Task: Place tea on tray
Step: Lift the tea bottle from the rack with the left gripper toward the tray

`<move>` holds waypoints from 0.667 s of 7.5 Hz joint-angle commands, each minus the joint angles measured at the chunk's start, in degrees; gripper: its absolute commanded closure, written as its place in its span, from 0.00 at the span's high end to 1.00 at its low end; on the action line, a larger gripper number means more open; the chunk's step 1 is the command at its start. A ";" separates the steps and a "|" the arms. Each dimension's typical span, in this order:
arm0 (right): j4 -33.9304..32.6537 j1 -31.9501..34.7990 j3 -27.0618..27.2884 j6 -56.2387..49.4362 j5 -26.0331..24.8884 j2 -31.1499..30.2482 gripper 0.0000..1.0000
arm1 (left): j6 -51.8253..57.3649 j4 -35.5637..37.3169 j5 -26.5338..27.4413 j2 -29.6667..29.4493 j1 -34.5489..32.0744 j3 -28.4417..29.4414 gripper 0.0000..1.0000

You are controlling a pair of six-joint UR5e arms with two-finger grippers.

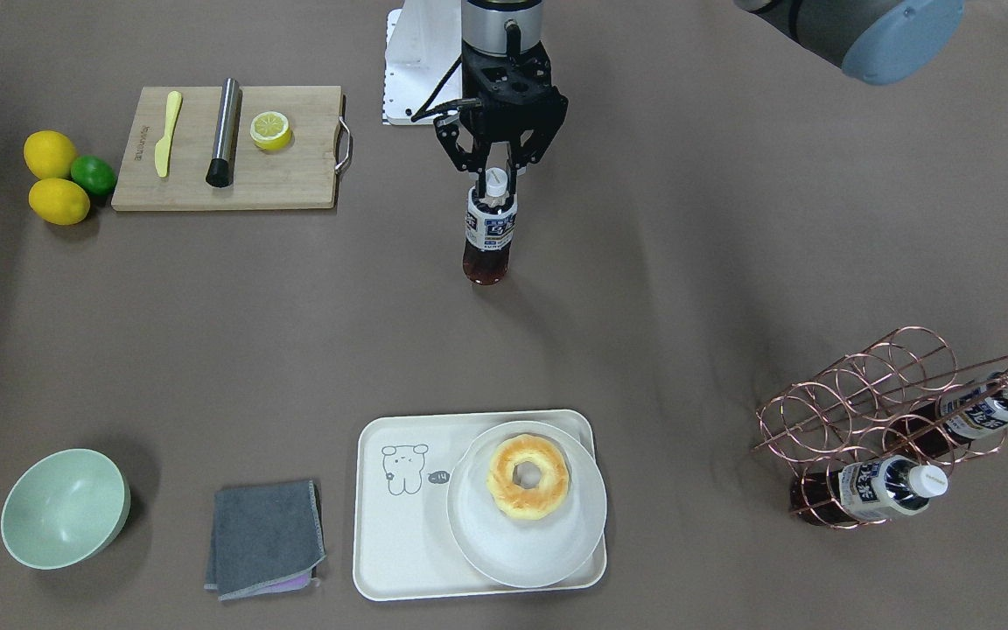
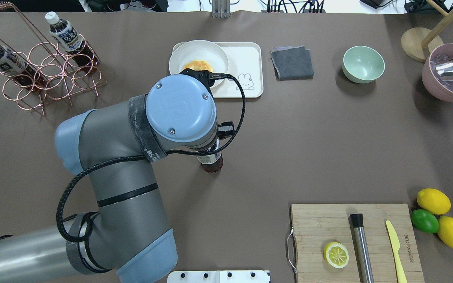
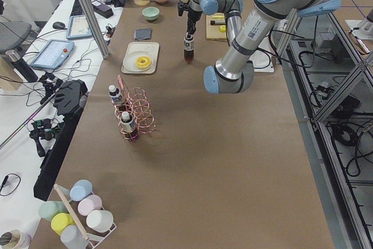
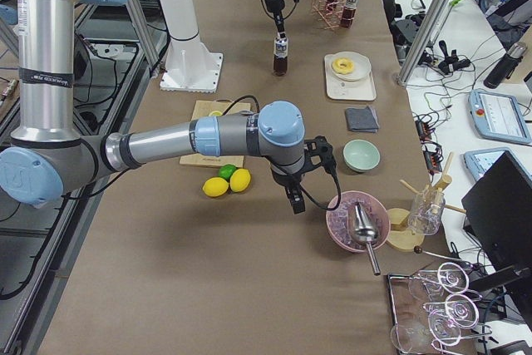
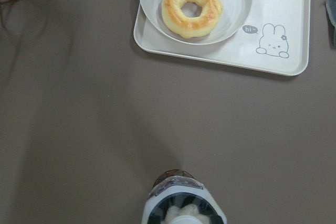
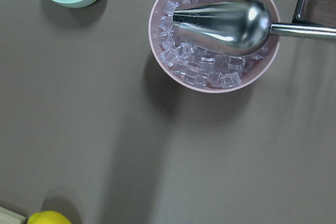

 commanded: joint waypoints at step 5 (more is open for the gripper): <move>-0.02 -12.36 8.71 31.59 0.38 9.49 1.00 | 3.32 -0.24 -0.60 -0.10 -1.16 -1.67 0.95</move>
